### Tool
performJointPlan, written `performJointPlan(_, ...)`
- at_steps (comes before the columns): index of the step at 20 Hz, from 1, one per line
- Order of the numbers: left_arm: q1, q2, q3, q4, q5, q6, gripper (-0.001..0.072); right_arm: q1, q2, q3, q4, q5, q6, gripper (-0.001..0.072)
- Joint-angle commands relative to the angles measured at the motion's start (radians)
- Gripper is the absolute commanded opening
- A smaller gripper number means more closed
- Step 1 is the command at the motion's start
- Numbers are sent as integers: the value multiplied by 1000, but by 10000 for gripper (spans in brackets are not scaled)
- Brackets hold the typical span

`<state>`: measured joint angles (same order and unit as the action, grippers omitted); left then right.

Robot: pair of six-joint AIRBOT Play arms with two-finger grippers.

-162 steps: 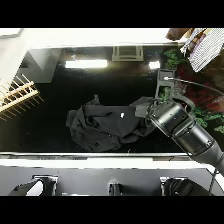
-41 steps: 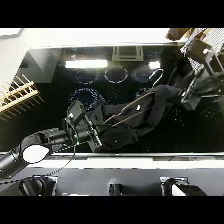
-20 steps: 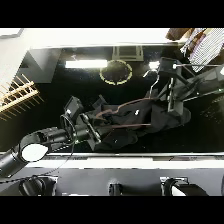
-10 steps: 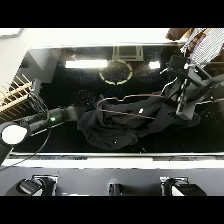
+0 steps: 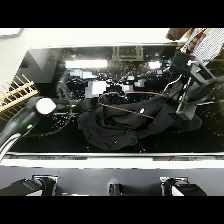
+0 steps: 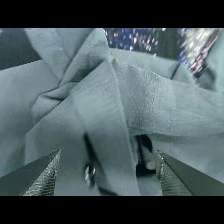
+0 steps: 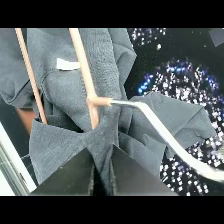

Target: Fold the clothes and pants, and hang the long-sleeved shirts on hangers.

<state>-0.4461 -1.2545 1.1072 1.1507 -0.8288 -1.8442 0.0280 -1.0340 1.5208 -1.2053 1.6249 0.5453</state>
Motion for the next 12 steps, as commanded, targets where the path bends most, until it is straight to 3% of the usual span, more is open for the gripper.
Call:
performJointPlan(1, -90, -194, 200, 168, -143, -12, 709, 0, 1, 0, -5, 0, 21, 32)
performJointPlan(4, -138, -291, 294, 187, -163, -30, 709, 0, 1, 0, -5, 0, 30, 32)
performJointPlan(9, -142, -363, 317, 229, -185, -152, 693, 0, 1, 0, -11, 0, 55, 32)
performJointPlan(10, -142, -363, 317, 253, -185, -162, 555, 0, 1, 0, -11, 0, 55, 32)
performJointPlan(12, -136, -362, 318, 256, -185, -161, 44, 0, 1, 0, -11, 0, 55, 32)
